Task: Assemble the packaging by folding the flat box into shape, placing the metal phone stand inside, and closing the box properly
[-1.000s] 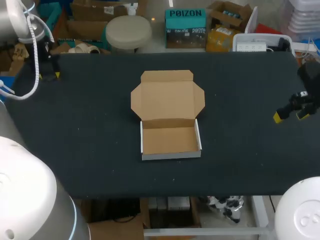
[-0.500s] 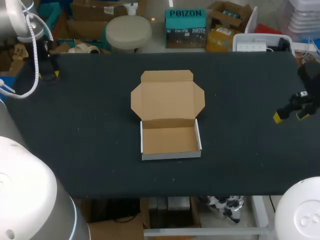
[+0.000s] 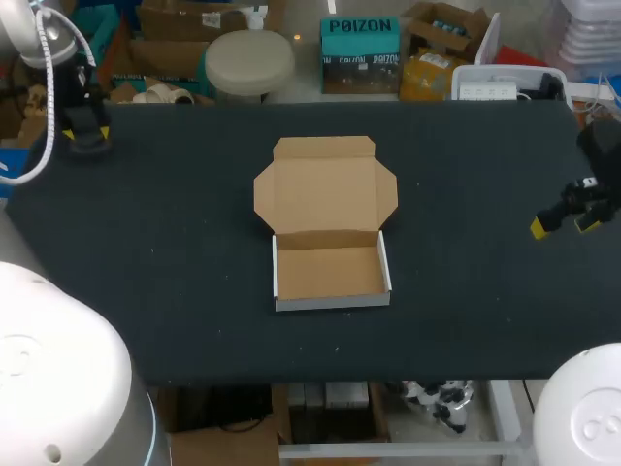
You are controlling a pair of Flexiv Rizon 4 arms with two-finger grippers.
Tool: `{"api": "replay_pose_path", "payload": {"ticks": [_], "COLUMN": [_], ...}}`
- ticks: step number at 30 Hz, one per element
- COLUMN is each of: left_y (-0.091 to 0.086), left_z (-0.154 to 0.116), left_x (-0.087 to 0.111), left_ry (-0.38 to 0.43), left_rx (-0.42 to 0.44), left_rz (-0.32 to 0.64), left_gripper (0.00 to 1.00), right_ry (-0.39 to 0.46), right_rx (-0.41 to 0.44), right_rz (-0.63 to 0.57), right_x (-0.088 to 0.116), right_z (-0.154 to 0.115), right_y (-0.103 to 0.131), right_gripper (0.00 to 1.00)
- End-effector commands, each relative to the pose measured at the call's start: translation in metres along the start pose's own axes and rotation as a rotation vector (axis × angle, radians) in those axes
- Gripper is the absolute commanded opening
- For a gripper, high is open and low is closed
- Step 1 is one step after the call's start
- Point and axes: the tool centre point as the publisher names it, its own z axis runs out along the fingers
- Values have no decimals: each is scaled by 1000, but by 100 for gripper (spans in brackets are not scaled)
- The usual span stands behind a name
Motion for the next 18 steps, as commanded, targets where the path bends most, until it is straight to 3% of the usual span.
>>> {"api": "replay_pose_path", "payload": {"ticks": [1,6,10,18], "left_y": [45,66,82,82], "left_z": [-23,-32,-38,-38], "left_x": [12,19,27,27], "left_ry": [-23,-13,-49,-49], "left_rx": [119,129,123,123], "left_rz": [23,82,126,126], "left_gripper": [0,0,0,0], "right_ry": [0,0,0,0], "right_rx": [5,5,5,5], "right_rz": [1,1,1,1], "right_x": [1,1,1,1], "right_z": [-3,-3,-3,-3], "right_y": [0,0,0,0], "right_gripper": [100,100,100,100]}}
